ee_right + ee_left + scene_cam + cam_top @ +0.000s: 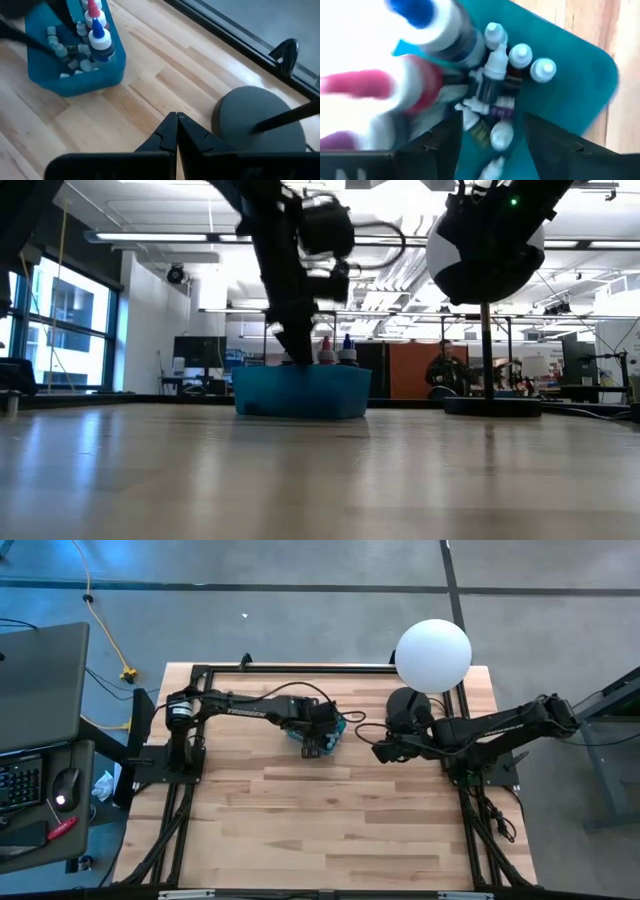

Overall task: Pick & Place food coloring
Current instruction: Return to Home Position

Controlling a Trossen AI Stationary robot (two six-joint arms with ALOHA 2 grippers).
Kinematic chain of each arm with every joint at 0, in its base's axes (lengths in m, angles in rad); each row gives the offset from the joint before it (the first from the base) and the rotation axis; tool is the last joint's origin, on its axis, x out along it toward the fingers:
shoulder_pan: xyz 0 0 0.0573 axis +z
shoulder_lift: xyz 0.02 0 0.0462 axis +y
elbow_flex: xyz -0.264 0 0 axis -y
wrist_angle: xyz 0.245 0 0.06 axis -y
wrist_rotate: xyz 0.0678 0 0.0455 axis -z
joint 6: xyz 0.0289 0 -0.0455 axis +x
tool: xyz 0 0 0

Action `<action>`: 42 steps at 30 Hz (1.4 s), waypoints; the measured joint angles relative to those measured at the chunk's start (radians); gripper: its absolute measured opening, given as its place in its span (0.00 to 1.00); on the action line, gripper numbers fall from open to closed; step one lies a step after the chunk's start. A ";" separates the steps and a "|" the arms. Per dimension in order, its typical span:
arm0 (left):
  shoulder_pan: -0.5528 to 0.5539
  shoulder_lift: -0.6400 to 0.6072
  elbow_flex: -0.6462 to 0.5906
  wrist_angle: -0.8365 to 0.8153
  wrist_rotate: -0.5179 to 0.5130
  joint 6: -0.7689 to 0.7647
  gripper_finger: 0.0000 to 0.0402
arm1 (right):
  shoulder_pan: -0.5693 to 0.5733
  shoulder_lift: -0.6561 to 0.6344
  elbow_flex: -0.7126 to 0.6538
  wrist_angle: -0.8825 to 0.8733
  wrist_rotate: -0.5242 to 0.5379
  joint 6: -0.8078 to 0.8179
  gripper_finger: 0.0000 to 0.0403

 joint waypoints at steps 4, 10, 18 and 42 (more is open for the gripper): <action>0.000 -0.041 0.084 -0.209 -0.046 -0.032 0.51 | 0.000 0.000 0.004 -0.001 -0.003 -0.045 0.00; 0.000 -0.216 0.172 -0.430 -0.057 -0.099 0.51 | 0.022 -0.057 0.075 -0.005 -0.037 -0.171 0.00; 0.000 -0.608 -0.033 -0.457 -0.042 -0.189 0.51 | 0.108 -0.314 0.138 0.005 -0.095 -0.410 0.00; -0.039 -1.591 -1.221 0.676 0.144 -0.290 0.51 | 0.130 -1.089 -0.877 0.984 -0.628 -0.905 0.00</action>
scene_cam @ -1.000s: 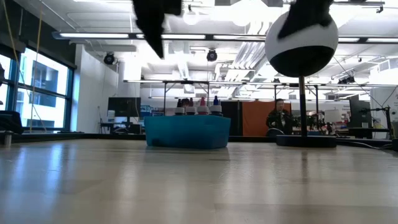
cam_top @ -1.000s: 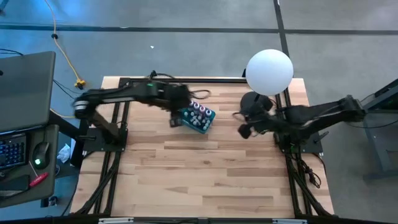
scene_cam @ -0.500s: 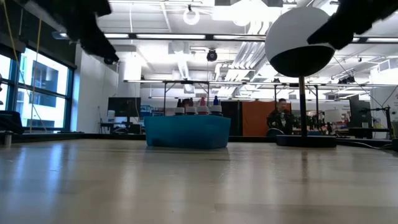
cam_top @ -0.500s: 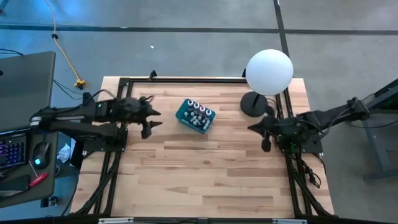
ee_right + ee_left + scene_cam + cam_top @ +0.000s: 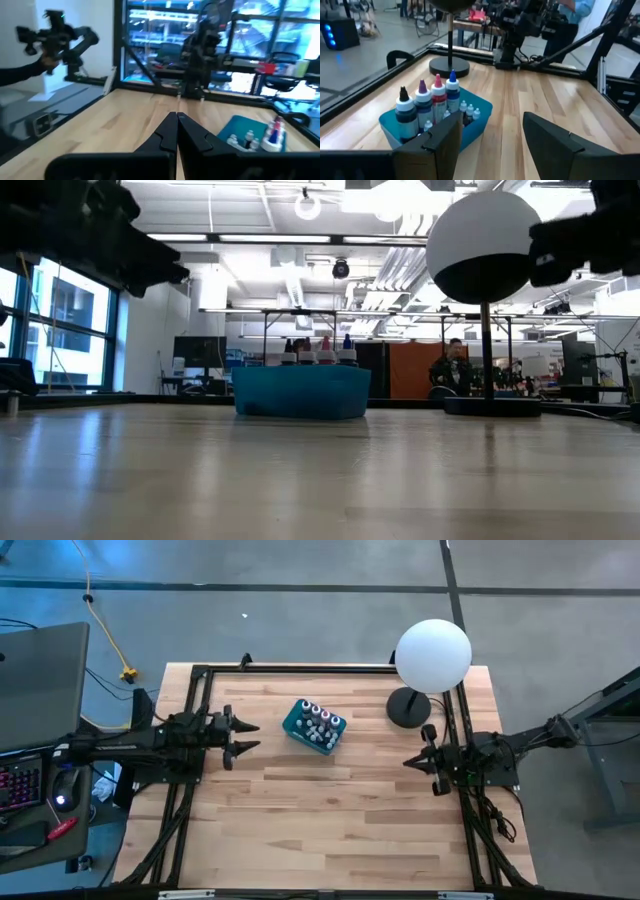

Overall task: Pick & Place food coloring
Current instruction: Return to Home Position

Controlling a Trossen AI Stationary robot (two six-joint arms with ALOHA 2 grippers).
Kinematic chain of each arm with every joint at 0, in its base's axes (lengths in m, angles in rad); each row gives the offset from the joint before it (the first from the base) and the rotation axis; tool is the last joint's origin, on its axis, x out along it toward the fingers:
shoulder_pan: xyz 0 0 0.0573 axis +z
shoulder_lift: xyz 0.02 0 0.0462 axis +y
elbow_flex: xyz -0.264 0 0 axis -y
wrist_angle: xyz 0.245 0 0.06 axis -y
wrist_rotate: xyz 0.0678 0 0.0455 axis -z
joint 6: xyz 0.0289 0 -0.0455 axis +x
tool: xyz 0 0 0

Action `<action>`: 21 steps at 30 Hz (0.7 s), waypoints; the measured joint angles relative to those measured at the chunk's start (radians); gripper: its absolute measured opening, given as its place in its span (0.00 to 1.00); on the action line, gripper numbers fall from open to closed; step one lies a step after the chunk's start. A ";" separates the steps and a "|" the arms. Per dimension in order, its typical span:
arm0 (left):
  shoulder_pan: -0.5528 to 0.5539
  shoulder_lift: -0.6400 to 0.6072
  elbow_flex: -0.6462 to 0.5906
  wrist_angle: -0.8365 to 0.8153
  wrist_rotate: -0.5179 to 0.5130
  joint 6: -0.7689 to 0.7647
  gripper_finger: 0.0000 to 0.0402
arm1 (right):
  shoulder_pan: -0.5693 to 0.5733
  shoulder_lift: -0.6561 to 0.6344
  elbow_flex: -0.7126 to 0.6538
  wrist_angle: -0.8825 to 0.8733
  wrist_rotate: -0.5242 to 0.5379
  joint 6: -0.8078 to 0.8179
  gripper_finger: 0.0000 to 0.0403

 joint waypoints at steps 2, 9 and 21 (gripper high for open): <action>0.000 -0.006 -0.048 0.069 0.007 0.002 0.51 | -0.012 -0.049 -0.024 -0.016 0.012 0.010 0.00; 0.000 -0.008 -0.128 0.201 0.003 0.042 0.51 | -0.030 -0.145 -0.024 -0.049 -0.021 0.052 0.00; 0.000 -0.006 -0.201 0.256 0.060 0.018 0.51 | -0.030 -0.152 -0.025 -0.068 0.052 0.026 0.00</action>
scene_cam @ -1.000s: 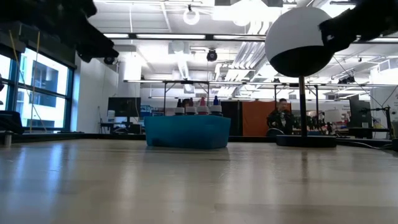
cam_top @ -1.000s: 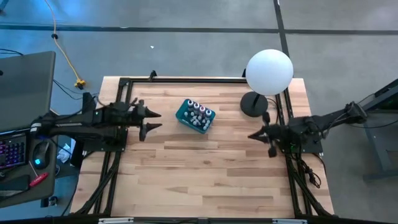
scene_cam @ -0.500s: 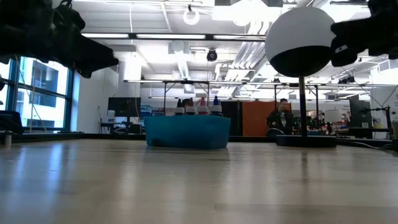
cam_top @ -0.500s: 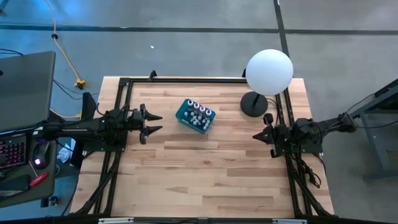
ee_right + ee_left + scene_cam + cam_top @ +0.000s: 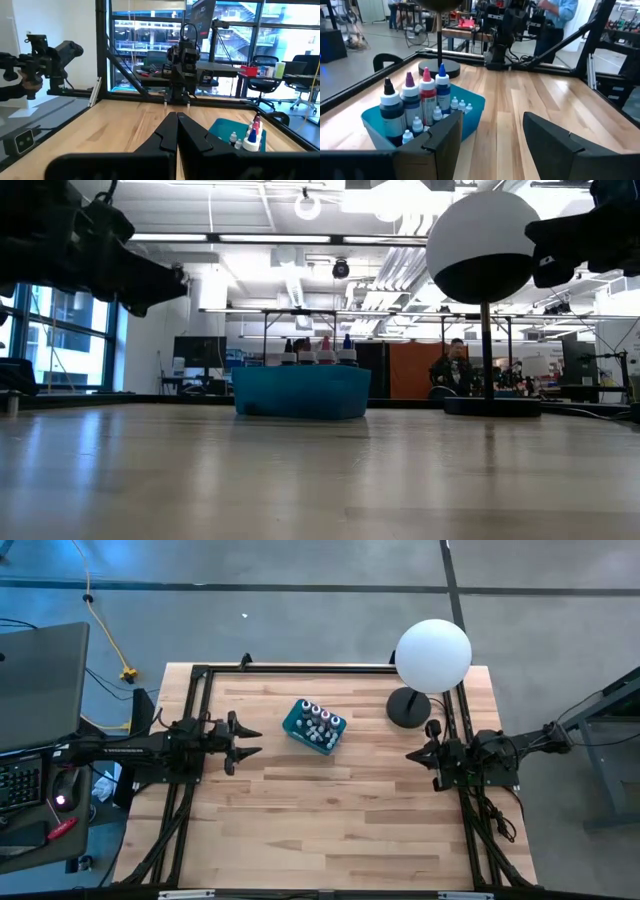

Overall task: Pick & Place food coloring
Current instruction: Return to Home Position

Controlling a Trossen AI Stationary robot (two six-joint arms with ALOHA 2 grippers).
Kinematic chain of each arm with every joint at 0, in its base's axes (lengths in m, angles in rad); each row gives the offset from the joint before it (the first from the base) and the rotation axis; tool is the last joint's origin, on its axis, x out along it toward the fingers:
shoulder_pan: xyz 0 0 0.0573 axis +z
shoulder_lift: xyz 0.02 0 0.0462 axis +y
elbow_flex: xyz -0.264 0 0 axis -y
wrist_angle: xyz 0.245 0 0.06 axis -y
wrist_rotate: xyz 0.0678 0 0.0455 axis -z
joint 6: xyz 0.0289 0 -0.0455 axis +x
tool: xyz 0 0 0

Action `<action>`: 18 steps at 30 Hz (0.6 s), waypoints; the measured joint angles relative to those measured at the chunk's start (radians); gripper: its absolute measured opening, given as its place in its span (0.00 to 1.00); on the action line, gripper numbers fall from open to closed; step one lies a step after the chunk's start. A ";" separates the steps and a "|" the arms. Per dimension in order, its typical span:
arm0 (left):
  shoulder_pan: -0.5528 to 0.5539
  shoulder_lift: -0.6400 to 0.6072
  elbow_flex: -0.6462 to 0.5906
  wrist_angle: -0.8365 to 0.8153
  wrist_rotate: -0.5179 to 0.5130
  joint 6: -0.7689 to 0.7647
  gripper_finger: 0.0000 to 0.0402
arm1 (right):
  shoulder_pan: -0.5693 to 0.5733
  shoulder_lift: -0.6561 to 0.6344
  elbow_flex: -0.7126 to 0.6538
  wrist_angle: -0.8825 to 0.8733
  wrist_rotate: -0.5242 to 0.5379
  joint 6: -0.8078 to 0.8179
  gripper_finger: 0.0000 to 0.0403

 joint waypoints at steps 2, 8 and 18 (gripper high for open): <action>0.000 0.000 0.000 0.002 0.000 0.001 0.51 | 0.000 0.000 0.000 0.000 0.002 0.000 0.00; 0.000 -0.001 -0.002 -0.045 -0.002 0.005 0.51 | 0.000 0.000 0.000 0.000 0.002 -0.004 0.00; 0.000 0.000 -0.002 -0.245 -0.013 0.008 0.51 | 0.000 0.000 0.000 0.000 0.002 -0.006 0.00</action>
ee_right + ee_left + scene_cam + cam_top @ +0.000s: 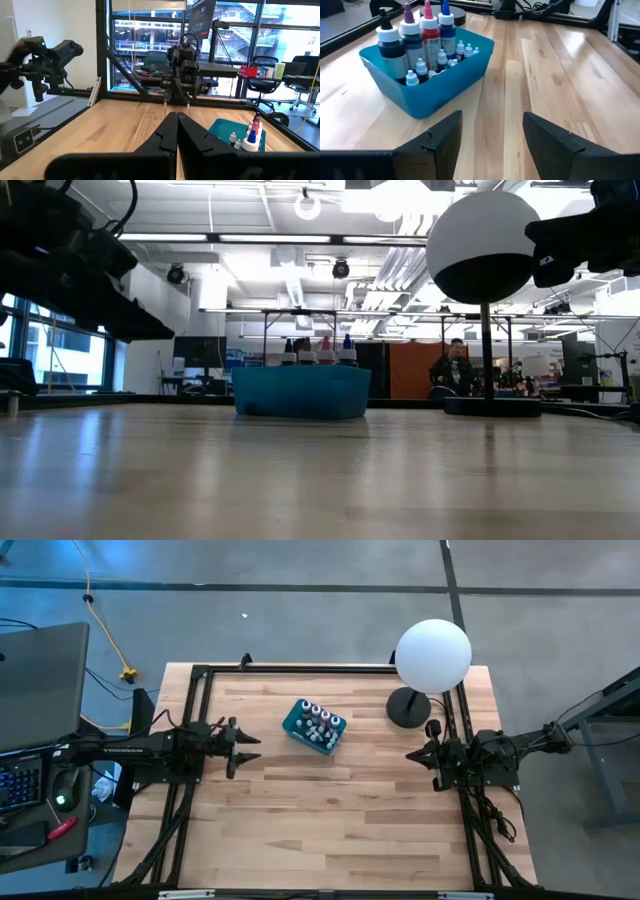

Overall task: Pick & Place food coloring
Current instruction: Return to Home Position

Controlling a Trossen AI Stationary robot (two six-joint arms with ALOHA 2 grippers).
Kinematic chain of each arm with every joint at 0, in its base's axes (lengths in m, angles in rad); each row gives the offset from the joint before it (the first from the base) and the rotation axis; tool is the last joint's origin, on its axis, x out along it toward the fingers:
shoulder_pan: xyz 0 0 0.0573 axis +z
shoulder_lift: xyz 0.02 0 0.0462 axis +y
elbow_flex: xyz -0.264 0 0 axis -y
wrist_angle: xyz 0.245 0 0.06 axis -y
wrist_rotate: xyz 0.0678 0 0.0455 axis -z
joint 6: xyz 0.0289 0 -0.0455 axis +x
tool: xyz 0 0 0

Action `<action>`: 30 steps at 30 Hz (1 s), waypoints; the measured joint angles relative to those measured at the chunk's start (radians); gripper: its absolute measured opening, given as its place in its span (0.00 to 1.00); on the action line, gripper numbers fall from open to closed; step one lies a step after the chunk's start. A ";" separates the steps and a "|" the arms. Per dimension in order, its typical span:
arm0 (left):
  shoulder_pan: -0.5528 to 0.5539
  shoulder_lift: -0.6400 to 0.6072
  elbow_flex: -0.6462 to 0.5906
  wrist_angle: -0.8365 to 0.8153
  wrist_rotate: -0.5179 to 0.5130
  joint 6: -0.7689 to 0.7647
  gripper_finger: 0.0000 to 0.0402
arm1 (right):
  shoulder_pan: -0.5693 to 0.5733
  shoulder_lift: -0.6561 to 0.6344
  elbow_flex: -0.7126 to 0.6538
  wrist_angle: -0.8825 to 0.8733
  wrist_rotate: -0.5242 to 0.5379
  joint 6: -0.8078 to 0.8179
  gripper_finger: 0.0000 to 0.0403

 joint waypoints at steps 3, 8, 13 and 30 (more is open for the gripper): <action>0.000 0.001 0.007 -0.007 -0.007 0.000 0.51 | 0.000 0.000 0.000 0.000 0.000 0.000 0.00; 0.000 -0.004 0.007 -0.007 -0.008 0.000 0.51 | 0.000 0.000 0.000 0.000 0.000 0.000 0.00; 0.000 -0.084 0.007 -0.012 -0.010 0.000 0.51 | 0.000 0.000 0.000 0.000 0.000 0.000 0.00; 0.000 -0.322 0.007 0.011 -0.017 0.000 0.51 | 0.000 0.000 -0.001 0.000 0.000 0.000 0.00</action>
